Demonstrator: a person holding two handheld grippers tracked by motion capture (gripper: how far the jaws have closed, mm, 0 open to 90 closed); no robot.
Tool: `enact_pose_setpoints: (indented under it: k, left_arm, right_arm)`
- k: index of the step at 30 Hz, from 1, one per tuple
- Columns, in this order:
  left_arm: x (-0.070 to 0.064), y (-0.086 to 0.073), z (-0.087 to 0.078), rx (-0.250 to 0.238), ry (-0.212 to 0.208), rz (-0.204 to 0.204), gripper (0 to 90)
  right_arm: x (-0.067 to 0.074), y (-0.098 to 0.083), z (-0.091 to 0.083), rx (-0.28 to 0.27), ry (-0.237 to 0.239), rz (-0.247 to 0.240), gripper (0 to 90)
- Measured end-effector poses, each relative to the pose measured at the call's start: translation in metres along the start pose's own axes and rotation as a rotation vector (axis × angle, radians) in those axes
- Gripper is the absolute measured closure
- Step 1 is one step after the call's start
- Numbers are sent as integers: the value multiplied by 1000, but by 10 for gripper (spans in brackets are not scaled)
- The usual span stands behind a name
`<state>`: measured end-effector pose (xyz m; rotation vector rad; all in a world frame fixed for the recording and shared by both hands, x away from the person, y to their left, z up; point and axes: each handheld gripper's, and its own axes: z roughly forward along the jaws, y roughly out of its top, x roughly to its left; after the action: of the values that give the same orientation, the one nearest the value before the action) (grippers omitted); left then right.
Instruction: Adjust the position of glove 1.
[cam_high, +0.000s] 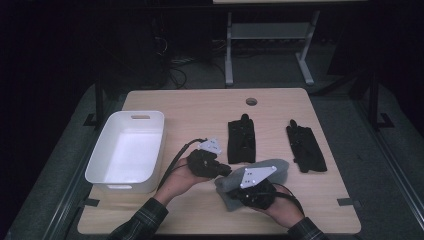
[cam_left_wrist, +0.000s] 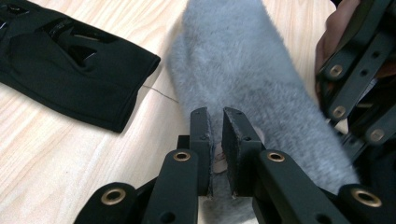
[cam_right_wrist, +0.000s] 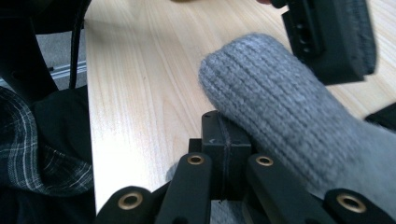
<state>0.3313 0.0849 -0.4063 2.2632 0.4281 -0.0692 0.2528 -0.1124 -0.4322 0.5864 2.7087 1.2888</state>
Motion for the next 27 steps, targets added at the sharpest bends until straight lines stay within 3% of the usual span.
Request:
enact_pose_setpoints:
  k: [5, 8, 10, 12, 14, 18, 20, 21, 27]
  left_arm:
    - [-6, -1, 4, 16, 1, 23, 791]
    - [-12, -2, 9, 33, 12, 48, 792]
    - [-15, -4, 12, 42, 13, 56, 793]
    - [-17, -5, 15, 41, 1, 44, 791]
    - [-18, -1, 12, 56, 10, 60, 776]
    - [-19, 11, 9, 24, 9, 49, 728]
    - [-18, 16, 14, 31, 23, 46, 672]
    - [-16, 18, 16, 27, 27, 42, 593]
    - [-6, 33, 37, 31, 23, 16, 437]
  right_arm:
    - [-1, -4, 4, 52, 23, -10, 900]
    - [0, -15, -7, 57, 60, 30, 857]
    - [0, -23, -16, 57, 58, 48, 834]
    - [-2, -31, -27, 56, 37, 51, 802]
    - [-3, -35, -32, 54, 22, 58, 787]
    - [-15, -54, -52, 46, -29, 102, 720]
    - [-21, -62, -59, 44, -61, 121, 664]
    - [-26, -69, -66, 39, -91, 143, 610]
    - [-40, -85, -79, 34, -176, 184, 506]
